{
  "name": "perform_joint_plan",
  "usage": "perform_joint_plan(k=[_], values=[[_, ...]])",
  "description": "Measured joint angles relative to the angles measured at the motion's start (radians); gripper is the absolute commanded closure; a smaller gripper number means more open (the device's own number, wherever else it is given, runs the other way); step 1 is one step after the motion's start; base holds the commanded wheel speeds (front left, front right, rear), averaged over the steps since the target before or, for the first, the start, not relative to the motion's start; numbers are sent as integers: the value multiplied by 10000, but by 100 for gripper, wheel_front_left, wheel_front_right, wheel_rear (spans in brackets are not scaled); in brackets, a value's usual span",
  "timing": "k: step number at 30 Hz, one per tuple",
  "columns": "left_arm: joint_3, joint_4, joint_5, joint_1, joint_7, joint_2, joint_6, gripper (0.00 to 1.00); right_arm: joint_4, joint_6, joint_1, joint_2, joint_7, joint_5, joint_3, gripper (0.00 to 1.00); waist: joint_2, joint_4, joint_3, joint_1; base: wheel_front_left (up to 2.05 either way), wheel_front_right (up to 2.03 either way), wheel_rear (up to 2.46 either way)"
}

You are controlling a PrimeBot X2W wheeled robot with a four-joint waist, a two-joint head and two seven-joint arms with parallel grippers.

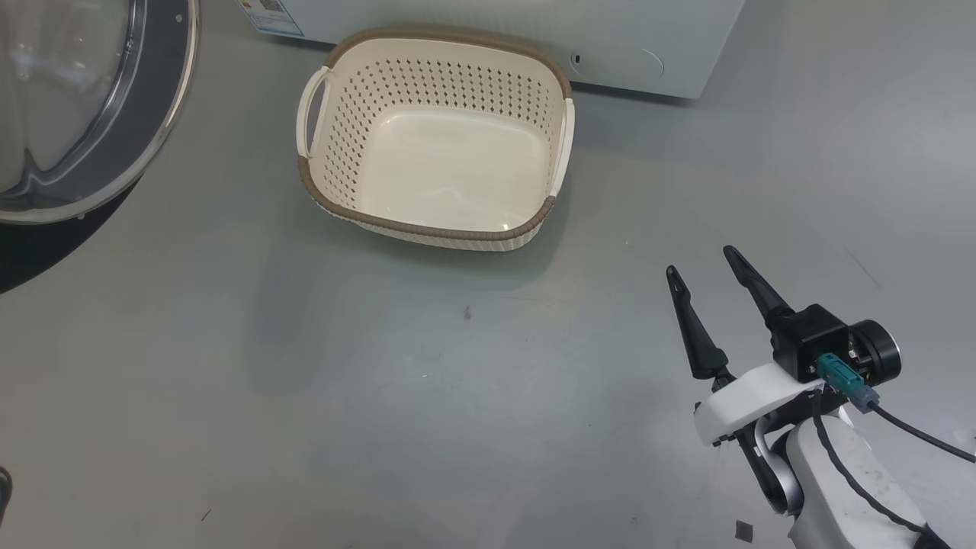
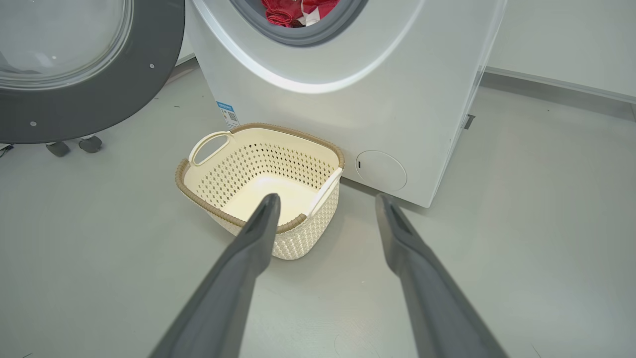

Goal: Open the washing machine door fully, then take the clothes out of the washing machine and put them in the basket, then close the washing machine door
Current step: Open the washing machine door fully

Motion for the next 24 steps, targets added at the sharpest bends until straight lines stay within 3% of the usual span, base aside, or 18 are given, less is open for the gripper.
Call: perform_joint_plan(k=[24], values=[[-1824, 127, 1296, 378, -420, -326, -575, 100, 713, 107, 30, 502, -268, 334, -111, 0, 0, -247, -1830, 0, 0, 0, 0]])
